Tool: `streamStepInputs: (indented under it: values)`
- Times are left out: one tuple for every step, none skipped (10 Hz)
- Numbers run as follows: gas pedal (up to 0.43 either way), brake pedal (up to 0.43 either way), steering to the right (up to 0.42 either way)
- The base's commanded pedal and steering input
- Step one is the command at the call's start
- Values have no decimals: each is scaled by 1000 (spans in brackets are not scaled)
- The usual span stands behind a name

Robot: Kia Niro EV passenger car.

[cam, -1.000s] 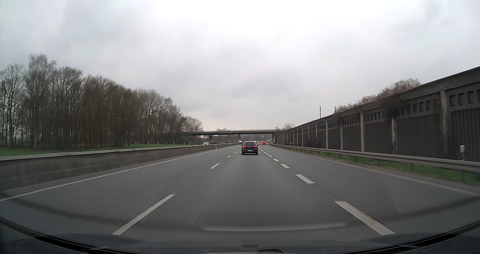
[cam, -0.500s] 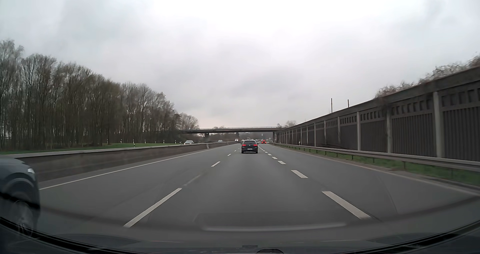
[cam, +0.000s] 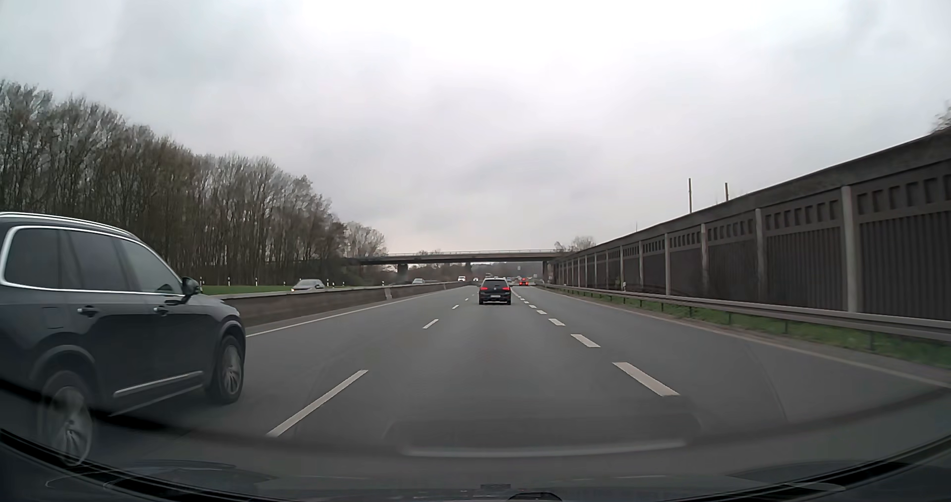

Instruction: Follow the waypoints while adhering to traffic rules and regulations

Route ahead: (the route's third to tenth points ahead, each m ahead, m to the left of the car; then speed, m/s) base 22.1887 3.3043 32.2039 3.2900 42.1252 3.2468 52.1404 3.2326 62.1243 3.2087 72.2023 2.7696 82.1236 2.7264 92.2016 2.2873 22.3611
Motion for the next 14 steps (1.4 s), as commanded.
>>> streamStepInputs:
  values:
    - [169, 0, 2]
    - [169, 0, 2]
    - [169, 0, 1]
    - [169, 0, 2]
    - [169, 0, 2]
    - [169, 0, 1]
    - [169, 0, 1]
    - [177, 0, 1]
    - [177, 0, 2]
    - [177, 0, 1]
    - [177, 0, 1]
    - [177, 0, 1]
    - [177, 0, 1]
    - [189, 0, 1]
